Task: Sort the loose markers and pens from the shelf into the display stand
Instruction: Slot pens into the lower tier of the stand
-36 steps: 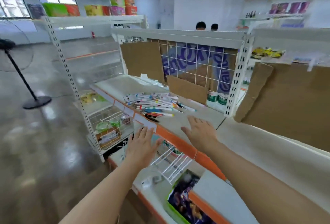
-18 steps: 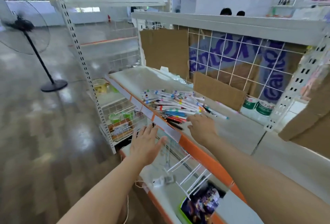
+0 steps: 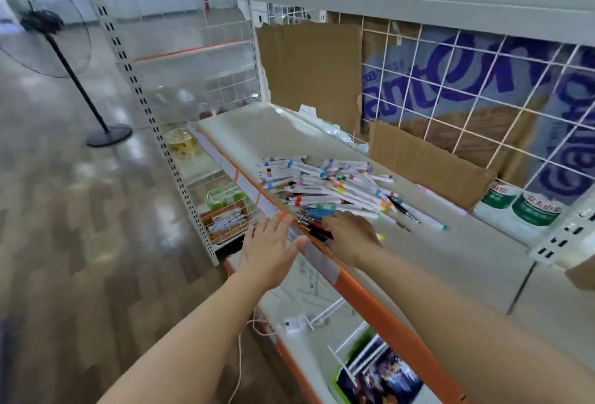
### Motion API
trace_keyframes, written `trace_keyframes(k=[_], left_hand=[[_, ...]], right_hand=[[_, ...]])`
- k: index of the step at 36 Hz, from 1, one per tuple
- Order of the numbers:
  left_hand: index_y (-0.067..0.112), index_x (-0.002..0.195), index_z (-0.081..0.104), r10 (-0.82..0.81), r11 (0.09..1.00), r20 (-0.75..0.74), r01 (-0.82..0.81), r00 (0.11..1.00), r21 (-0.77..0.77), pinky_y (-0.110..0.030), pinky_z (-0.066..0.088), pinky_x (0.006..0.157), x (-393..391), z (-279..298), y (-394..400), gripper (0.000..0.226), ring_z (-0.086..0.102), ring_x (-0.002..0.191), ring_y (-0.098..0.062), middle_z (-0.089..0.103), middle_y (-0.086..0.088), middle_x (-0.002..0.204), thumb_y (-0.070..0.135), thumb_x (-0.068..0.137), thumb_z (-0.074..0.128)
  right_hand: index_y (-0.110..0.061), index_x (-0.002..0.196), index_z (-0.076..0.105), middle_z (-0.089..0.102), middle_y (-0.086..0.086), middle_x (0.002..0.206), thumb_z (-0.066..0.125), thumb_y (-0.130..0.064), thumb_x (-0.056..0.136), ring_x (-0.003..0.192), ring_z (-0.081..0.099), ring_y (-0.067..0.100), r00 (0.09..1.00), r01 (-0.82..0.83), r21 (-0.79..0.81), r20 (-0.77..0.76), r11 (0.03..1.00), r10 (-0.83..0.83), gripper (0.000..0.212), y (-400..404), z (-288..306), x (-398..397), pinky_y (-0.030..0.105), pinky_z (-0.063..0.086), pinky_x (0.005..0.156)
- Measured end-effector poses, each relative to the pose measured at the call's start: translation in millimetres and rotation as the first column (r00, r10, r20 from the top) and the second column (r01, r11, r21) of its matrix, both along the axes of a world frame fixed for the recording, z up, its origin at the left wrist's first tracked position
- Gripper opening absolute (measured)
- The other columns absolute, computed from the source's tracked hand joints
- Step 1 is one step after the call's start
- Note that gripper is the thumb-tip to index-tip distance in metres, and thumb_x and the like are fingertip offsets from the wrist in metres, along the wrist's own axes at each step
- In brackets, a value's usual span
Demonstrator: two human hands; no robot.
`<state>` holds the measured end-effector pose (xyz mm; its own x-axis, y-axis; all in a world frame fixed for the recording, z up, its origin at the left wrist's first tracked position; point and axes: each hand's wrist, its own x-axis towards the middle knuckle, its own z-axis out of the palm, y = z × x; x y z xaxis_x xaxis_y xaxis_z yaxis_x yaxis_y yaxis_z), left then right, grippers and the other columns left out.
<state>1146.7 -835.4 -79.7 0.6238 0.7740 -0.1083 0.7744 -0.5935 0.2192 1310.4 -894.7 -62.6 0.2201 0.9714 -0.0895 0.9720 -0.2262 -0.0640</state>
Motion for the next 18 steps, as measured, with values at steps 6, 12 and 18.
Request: trace_keyframes(k=[6,12,18], left_hand=[[0.024,0.150,0.018,-0.027,0.999,0.095,0.025,0.995,0.022,-0.040,0.011,0.117,11,5,16,0.059,0.016,0.144,-0.019,0.019,0.000,0.157,0.052,0.099,0.022],[0.021,0.147,0.027,-0.086,0.992,0.163,0.069,0.983,0.105,-0.033,0.021,0.110,26,15,26,0.048,0.030,0.135,-0.019,0.036,0.000,0.147,0.036,0.102,0.032],[0.024,0.131,0.053,-0.200,0.970,0.158,0.173,0.967,0.174,-0.031,0.033,0.090,41,10,30,0.035,0.044,0.115,-0.023,0.052,0.000,0.123,0.021,0.098,0.042]], right_hand=[[-0.016,0.099,0.057,0.061,0.004,0.092,0.051,-0.023,0.093,0.082,0.058,0.024,0.994,0.089,-0.174,0.084,0.981,-0.076,0.011,14,1,-7,0.029,0.042,0.062],[-0.014,0.088,0.051,0.046,0.001,0.071,0.051,-0.022,0.092,0.076,0.053,0.022,0.985,0.162,-0.273,0.096,0.948,-0.141,0.009,18,6,-9,0.027,0.042,0.064],[-0.016,0.082,0.048,0.055,0.001,0.082,0.043,-0.017,0.097,0.077,0.056,0.018,0.981,0.170,-0.174,0.124,0.970,-0.149,0.016,9,0,-14,0.025,0.031,0.058]])
